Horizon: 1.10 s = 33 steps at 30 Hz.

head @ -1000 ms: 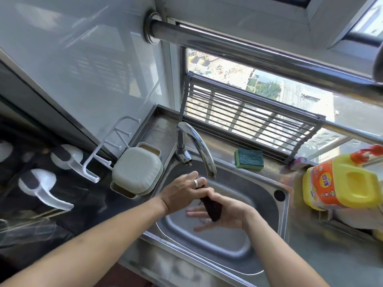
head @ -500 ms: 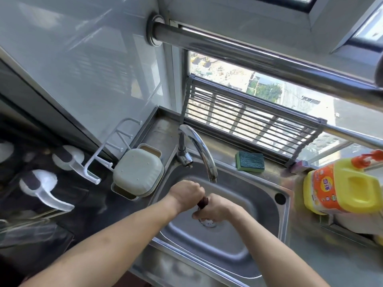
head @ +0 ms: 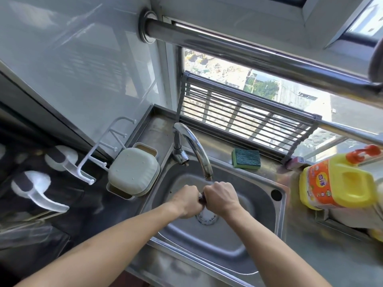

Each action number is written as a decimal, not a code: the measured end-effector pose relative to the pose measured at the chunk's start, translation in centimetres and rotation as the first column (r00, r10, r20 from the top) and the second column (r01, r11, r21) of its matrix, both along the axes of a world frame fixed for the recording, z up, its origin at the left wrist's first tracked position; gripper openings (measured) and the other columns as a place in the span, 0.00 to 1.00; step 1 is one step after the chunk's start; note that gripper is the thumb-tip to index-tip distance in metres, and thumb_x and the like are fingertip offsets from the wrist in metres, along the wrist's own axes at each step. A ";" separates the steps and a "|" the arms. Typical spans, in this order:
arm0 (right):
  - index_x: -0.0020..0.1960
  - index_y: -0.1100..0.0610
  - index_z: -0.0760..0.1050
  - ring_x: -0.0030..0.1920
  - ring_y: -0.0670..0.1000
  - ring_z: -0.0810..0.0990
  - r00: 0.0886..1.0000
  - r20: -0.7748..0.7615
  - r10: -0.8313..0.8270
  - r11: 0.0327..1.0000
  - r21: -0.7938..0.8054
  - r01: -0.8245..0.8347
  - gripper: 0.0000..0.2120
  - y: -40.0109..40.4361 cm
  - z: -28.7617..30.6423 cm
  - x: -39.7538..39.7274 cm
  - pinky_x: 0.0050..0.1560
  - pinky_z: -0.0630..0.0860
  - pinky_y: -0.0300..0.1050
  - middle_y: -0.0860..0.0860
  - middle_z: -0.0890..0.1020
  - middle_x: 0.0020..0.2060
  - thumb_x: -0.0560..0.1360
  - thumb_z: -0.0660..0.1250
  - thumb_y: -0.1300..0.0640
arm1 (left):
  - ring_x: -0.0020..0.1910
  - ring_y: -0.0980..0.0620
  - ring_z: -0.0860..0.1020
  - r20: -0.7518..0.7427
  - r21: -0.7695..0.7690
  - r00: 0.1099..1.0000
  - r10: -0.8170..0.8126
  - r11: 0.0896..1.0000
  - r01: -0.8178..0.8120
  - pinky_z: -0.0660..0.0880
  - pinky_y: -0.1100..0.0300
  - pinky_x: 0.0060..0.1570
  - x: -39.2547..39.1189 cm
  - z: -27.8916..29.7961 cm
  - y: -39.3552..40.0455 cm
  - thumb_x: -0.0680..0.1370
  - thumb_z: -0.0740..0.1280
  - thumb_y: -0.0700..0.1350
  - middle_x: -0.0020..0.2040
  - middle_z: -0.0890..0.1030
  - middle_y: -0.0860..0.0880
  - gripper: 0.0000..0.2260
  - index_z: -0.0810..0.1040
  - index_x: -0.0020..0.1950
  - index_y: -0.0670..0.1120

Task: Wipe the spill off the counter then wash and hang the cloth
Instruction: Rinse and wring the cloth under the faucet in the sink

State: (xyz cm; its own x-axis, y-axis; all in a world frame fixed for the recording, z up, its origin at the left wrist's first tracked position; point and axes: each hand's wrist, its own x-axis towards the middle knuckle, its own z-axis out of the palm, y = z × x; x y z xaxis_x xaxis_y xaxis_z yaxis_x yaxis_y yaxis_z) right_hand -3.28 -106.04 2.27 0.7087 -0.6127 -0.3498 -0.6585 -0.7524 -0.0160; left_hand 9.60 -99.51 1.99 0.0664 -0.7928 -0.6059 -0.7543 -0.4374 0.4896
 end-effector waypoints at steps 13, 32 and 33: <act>0.26 0.53 0.72 0.19 0.55 0.76 0.969 0.157 0.190 0.958 -0.244 -0.149 0.12 -1.8 -0.4 -0.5 0.21 0.67 0.39 0.50 0.75 0.19 0.55 0.77 0.55 | 0.23 0.54 0.55 -0.598 0.515 0.518 0.611 0.789 -0.335 0.51 0.67 0.25 -1.9 1.2 1.6 0.70 0.61 0.40 0.26 0.60 0.51 0.14 0.63 0.26 0.51; 0.48 0.53 0.72 0.34 0.49 0.78 0.783 0.096 -0.614 0.532 0.784 0.321 0.27 0.3 -4.3 -2.8 0.35 0.73 0.44 0.48 0.81 0.37 0.61 0.80 0.40 | 0.63 0.42 0.70 -0.114 0.128 0.989 0.096 0.988 -0.081 0.67 0.57 0.66 2.9 -4.2 2.4 0.73 0.71 0.45 0.64 0.66 0.45 0.18 0.75 0.62 0.55; 0.47 0.52 0.74 0.31 0.48 0.78 0.708 0.133 -0.693 0.469 0.830 0.303 0.24 0.5 -4.3 -2.9 0.33 0.73 0.44 0.48 0.81 0.34 0.62 0.81 0.41 | 0.61 0.43 0.72 -0.127 0.132 0.988 0.086 0.989 -0.069 0.69 0.58 0.64 3.2 -4.1 2.5 0.72 0.73 0.46 0.64 0.68 0.44 0.19 0.75 0.62 0.54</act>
